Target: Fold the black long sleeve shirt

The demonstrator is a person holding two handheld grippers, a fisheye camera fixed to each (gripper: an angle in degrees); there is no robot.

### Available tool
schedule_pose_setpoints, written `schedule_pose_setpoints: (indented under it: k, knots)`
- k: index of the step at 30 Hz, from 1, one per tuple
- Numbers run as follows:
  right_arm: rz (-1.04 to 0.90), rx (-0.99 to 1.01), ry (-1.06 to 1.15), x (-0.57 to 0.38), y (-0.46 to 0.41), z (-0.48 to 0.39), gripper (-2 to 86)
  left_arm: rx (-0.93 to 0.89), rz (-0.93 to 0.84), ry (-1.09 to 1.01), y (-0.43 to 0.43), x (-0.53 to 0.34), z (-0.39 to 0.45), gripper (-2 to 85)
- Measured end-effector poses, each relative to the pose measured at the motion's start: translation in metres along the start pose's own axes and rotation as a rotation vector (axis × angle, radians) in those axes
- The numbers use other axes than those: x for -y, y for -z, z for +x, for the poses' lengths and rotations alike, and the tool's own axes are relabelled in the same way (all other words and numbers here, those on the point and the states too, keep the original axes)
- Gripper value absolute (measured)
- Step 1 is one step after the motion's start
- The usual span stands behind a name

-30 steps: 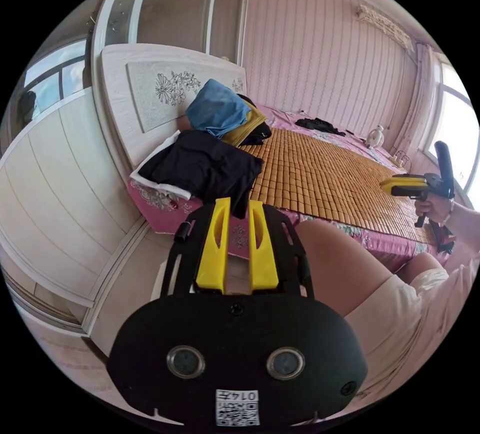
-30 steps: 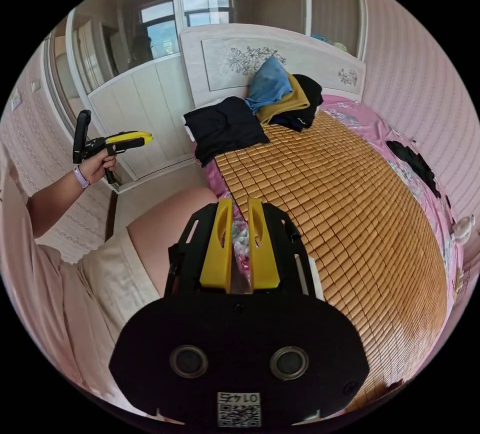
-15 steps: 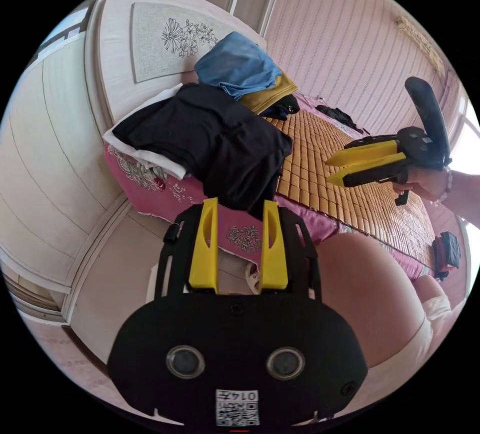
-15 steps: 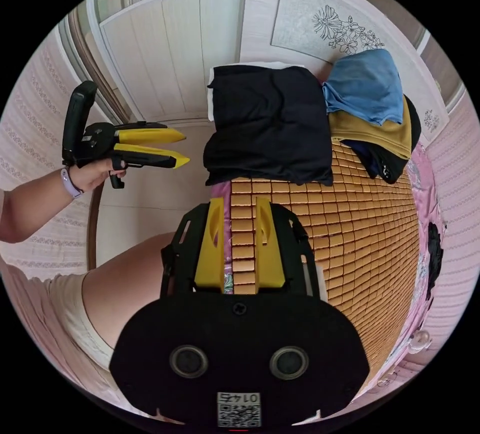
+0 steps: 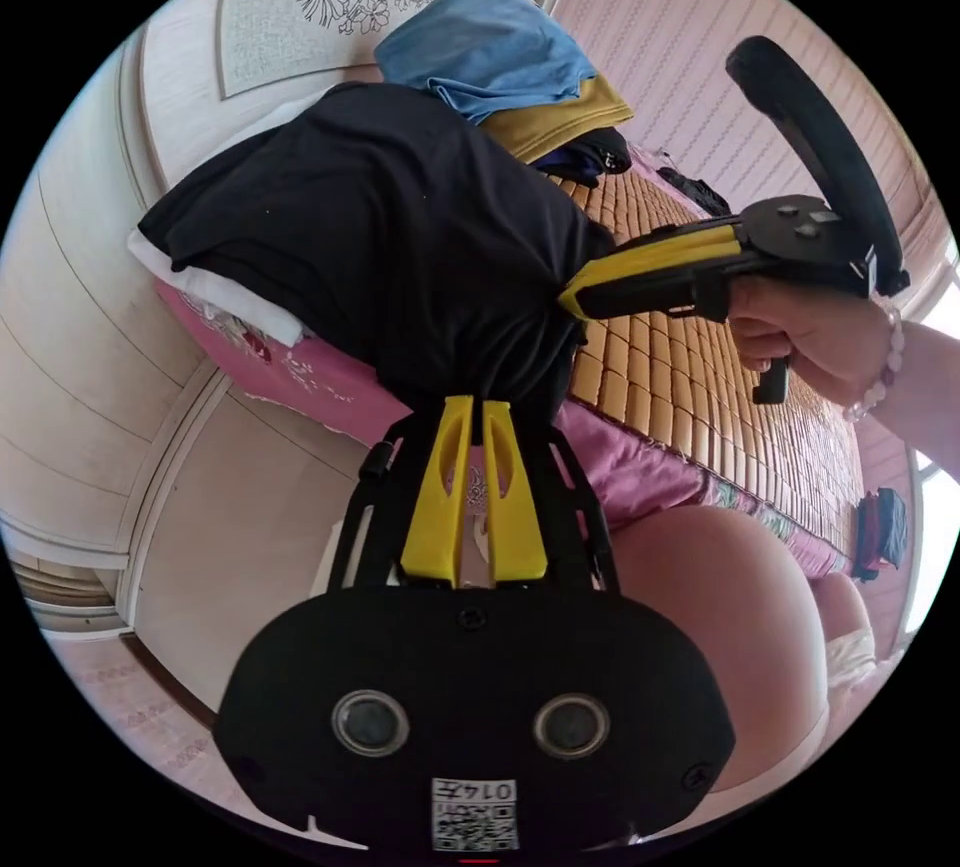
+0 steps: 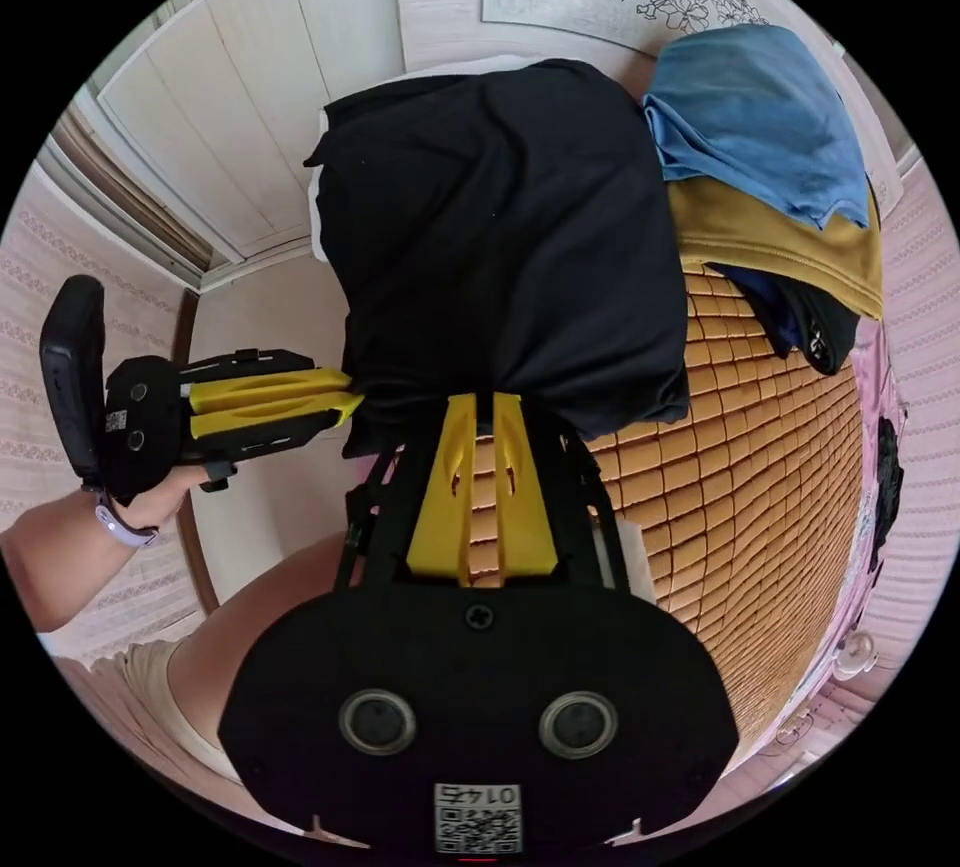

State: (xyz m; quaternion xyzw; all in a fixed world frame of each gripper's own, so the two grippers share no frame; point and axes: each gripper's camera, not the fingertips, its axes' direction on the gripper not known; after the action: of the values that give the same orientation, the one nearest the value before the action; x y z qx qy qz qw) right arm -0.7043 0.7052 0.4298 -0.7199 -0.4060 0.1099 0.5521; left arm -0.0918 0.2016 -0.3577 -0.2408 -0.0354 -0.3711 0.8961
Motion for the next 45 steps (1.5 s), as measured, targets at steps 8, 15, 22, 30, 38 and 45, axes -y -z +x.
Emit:
schedule_pose_setpoints:
  k: [8,15,22,30,38,45]
  knots:
    - [0.415,0.16,-0.249,-0.135,0.123,0.073,-0.3,-0.076,0.388,-0.316,0.129,-0.012,0.094,-1.0]
    - [0.549,0.013,-0.357,-0.277,0.222,0.106,-0.3,-0.257,0.488,-0.491,0.166,-0.011,0.192,-0.6]
    - [0.475,-0.184,-0.762,-0.439,0.27,0.212,0.1,-0.446,0.489,-0.509,0.169,0.01,0.26,4.3]
    - [0.374,-0.304,-1.261,-0.609,0.263,0.272,5.8,-0.262,0.262,-0.427,0.095,-0.001,0.286,4.9]
    - [0.312,-0.296,-1.062,-0.601,0.245,0.2,11.7,-0.31,-0.032,-0.52,-0.026,0.004,0.381,7.1]
    - [0.137,-0.171,-0.802,-0.532,0.209,0.17,11.6,-0.361,-0.121,-0.71,-0.086,-0.004,0.485,7.8]
